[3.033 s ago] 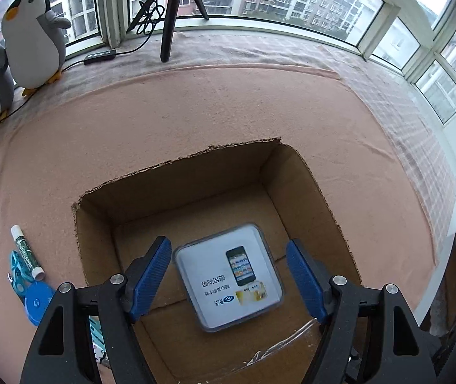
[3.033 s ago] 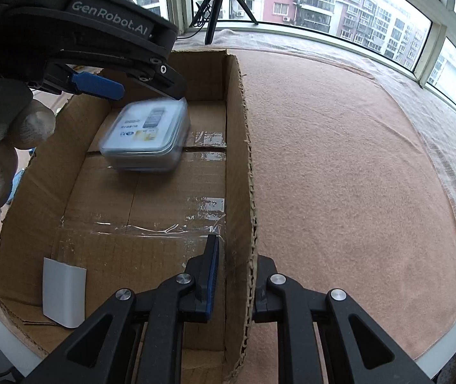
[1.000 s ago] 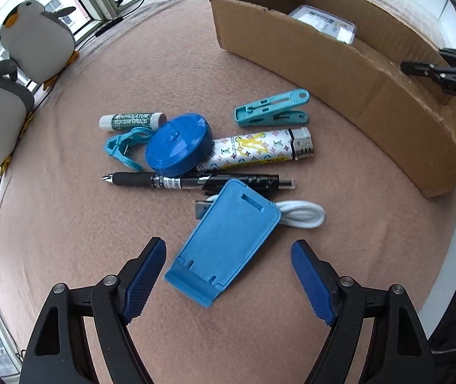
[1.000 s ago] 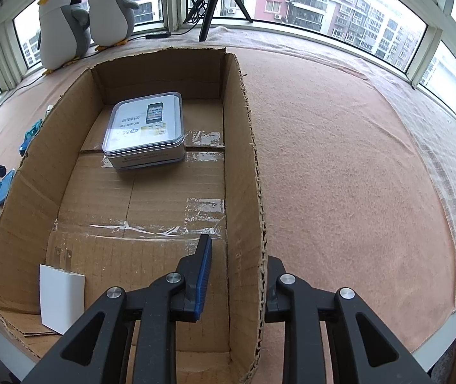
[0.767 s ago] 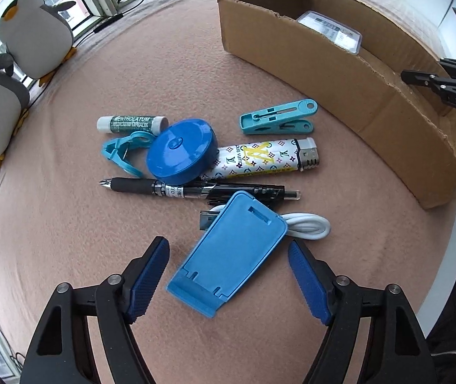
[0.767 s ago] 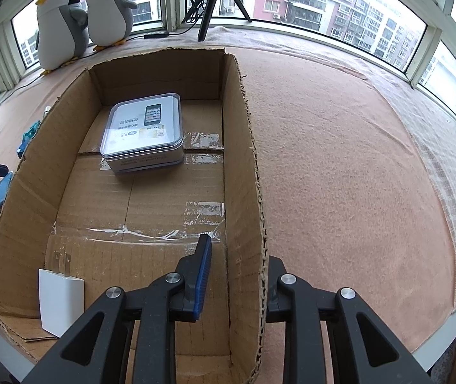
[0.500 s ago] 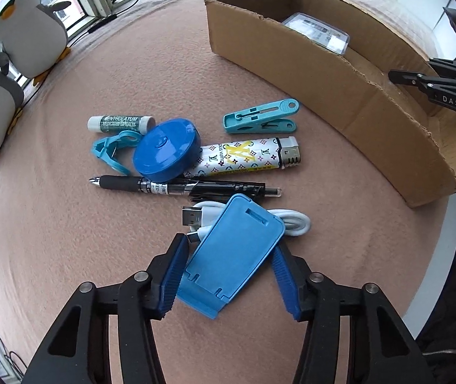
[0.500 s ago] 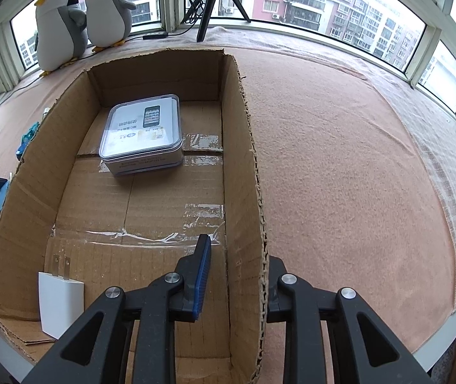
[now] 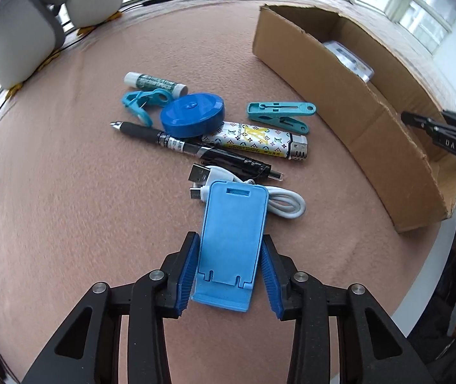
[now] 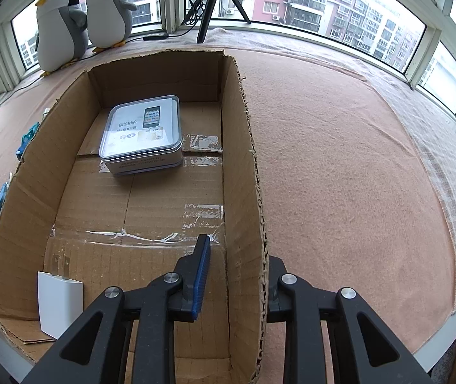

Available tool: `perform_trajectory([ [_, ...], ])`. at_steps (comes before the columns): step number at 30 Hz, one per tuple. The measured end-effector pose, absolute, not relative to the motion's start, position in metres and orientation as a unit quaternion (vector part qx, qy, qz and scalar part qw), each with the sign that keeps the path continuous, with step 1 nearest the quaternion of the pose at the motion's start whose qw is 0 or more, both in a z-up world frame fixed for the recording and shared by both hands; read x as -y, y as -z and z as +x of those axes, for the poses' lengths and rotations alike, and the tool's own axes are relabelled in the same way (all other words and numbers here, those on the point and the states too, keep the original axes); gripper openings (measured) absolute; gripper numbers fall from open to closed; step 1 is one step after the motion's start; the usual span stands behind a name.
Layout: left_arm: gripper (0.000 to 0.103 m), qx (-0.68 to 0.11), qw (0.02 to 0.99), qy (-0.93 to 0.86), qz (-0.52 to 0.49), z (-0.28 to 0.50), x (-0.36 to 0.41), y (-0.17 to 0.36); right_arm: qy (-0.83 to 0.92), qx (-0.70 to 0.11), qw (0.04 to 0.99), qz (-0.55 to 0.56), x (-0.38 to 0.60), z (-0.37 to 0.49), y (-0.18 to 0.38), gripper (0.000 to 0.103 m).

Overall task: Organize rigid objects
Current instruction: 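Carry the blue stand into the box and open the left tool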

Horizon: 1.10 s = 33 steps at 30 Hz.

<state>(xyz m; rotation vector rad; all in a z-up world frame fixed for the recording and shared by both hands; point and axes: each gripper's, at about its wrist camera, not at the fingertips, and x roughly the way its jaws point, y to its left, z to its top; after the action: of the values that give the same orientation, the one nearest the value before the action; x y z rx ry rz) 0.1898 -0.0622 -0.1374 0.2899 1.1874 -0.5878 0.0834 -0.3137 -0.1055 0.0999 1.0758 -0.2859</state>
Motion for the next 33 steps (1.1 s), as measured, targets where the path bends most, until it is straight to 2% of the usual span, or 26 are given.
perform_trajectory([
  [7, 0.039, -0.541, 0.8, 0.251, 0.065, 0.177, 0.049, 0.136, 0.134, -0.509, 0.849, 0.046, 0.313, 0.082, 0.106, 0.024],
  [22, 0.037, -0.539, 0.801, 0.254, 0.06, 0.165, 0.049, 0.131, 0.135, -0.506, 0.85, 0.045, 0.312, 0.082, 0.106, 0.024],
  [33, 0.037, -0.51, 0.812, 0.282, 0.032, 0.167, 0.052, 0.087, 0.135, -0.506, 0.851, 0.044, 0.312, 0.082, 0.106, 0.024],
])
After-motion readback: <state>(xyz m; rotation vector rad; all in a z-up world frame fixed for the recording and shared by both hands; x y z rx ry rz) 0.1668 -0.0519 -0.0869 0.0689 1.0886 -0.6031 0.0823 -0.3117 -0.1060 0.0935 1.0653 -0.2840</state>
